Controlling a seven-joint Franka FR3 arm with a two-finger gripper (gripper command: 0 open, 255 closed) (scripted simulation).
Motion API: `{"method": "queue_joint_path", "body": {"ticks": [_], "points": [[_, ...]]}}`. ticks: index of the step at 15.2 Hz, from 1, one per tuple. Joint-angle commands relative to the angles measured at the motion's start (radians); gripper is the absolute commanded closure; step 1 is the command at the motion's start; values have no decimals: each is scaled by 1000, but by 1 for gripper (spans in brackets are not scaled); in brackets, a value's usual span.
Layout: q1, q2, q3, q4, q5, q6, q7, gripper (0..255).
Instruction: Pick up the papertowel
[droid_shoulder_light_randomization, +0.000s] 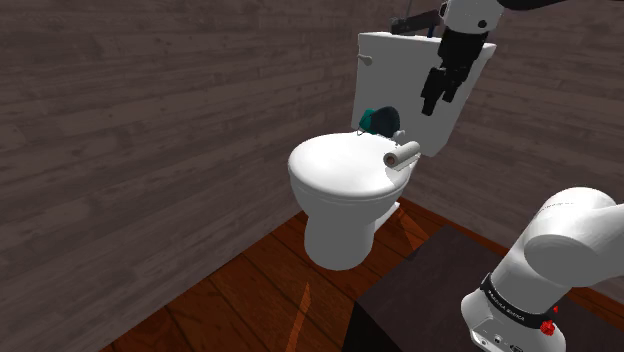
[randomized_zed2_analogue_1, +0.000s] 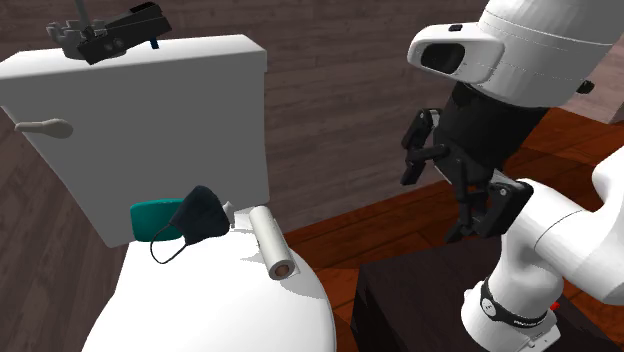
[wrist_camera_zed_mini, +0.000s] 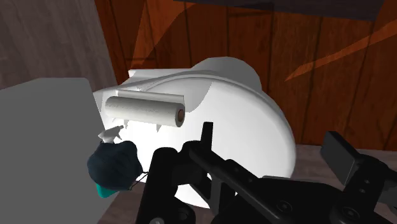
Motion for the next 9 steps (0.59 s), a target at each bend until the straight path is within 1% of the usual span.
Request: {"method": "queue_joint_path", "body": {"ticks": [1,9], "points": [[0,0,0,0,0,0,0,0],[-120,286,-1,72,2,141,230,0]]}}
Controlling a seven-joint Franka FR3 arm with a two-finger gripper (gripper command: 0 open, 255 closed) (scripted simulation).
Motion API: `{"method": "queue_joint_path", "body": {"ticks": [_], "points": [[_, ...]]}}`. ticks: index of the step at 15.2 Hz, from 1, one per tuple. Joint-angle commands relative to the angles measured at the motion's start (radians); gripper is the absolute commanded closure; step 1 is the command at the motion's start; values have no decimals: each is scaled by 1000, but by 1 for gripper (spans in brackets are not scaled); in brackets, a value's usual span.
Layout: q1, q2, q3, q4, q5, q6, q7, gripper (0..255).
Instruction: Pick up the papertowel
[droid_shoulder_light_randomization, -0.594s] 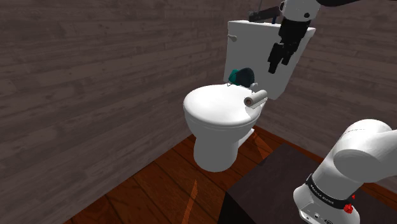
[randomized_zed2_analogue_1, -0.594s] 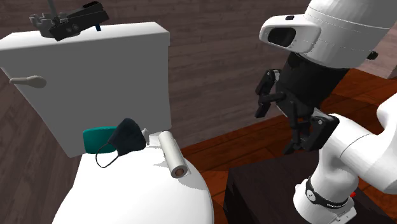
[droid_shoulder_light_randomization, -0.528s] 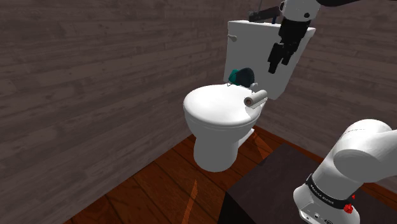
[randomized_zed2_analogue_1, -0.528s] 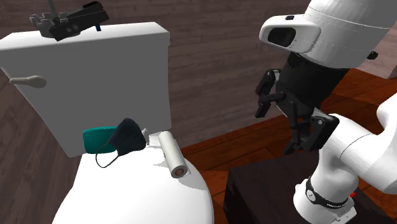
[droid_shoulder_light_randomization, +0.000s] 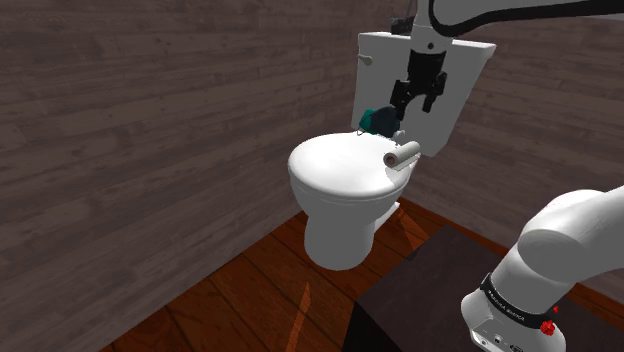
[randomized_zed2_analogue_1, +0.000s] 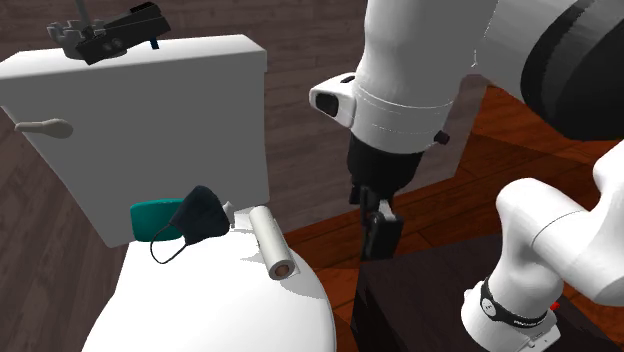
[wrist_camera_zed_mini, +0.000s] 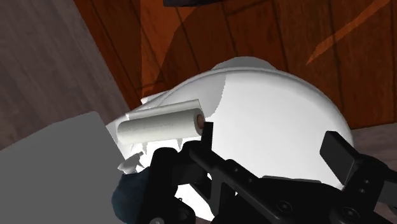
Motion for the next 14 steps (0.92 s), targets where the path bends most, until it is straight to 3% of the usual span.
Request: {"method": "queue_joint_path", "body": {"ticks": [1,14], "points": [[-29,76,-3,36,0,22,58,0],[-173,506,-82,235,17,144,378,0]]}}
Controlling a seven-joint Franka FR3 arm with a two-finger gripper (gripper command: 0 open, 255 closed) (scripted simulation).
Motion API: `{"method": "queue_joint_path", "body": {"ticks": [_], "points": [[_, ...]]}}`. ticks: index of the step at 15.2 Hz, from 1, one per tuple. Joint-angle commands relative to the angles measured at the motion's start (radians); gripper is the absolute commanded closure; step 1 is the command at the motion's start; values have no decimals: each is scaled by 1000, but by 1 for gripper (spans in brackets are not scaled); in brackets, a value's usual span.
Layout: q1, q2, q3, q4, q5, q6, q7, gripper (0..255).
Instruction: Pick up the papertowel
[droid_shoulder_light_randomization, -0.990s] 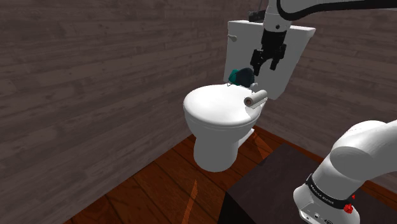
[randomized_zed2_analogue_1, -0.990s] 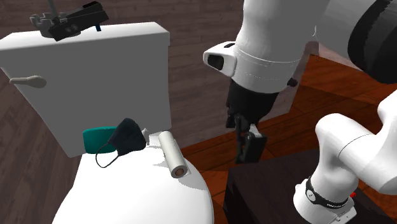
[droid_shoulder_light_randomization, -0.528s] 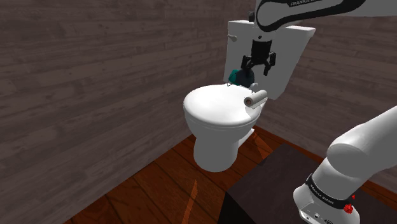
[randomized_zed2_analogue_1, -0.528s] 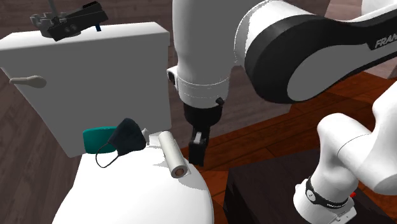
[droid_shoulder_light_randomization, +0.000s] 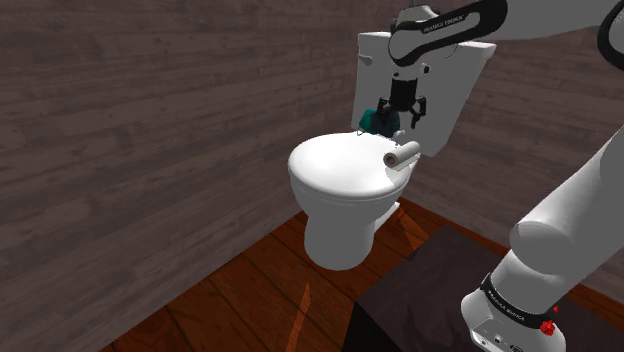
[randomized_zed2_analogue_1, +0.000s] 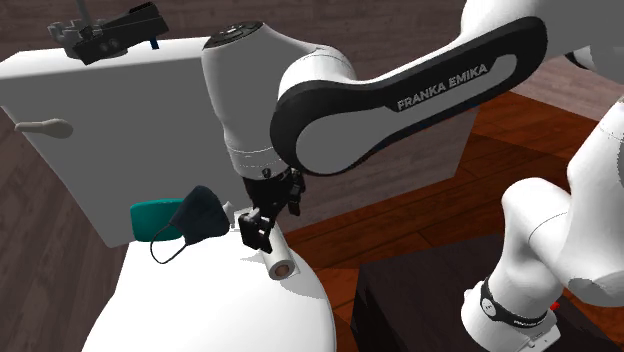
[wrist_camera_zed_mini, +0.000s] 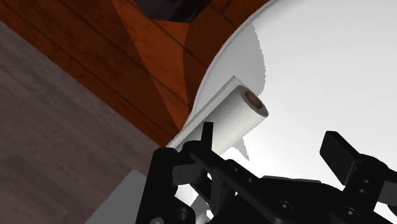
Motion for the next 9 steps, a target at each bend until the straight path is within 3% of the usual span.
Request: {"method": "queue_joint_path", "body": {"ticks": [1,9], "points": [[-17,62,-15,36,9,11,50,0],[-95,283,-93,156,67,52,199,0]]}}
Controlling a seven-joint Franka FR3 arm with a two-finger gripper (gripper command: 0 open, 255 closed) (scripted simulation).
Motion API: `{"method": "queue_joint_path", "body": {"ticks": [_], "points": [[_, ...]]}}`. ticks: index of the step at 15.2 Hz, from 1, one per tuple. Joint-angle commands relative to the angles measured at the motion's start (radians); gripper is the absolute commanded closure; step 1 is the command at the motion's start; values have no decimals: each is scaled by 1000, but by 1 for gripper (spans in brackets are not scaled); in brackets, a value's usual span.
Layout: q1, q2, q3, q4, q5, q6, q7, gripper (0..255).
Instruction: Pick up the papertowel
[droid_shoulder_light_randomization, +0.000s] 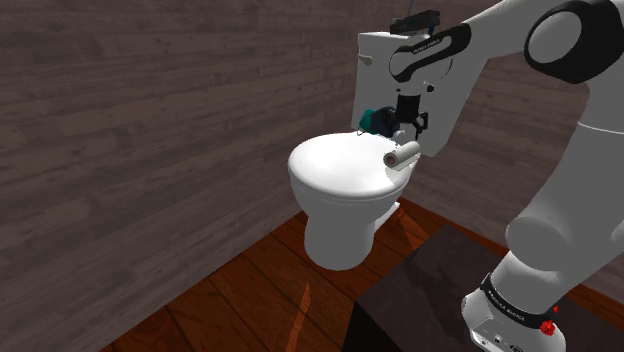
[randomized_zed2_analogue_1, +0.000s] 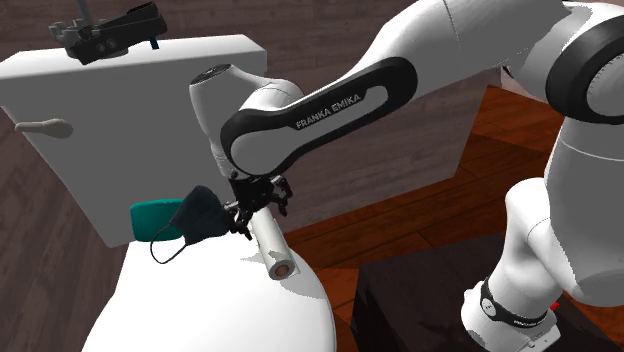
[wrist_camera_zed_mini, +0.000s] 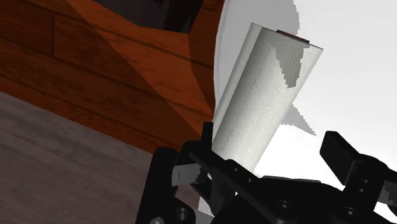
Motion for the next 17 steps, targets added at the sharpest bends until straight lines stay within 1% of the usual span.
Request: {"method": "queue_joint_path", "body": {"ticks": [1,2,9,11,12,17], "points": [[-19,48,-18,19,18,14,40,0],[-22,57,-22,24,22,16,46,0],[-24,99,-21,-25,26,106,45,0],[-24,99,-21,-25,26,106,45,0],[-24,99,-21,-23,26,105,45,255],[-23,98,-21,-25,26,105,45,255]]}}
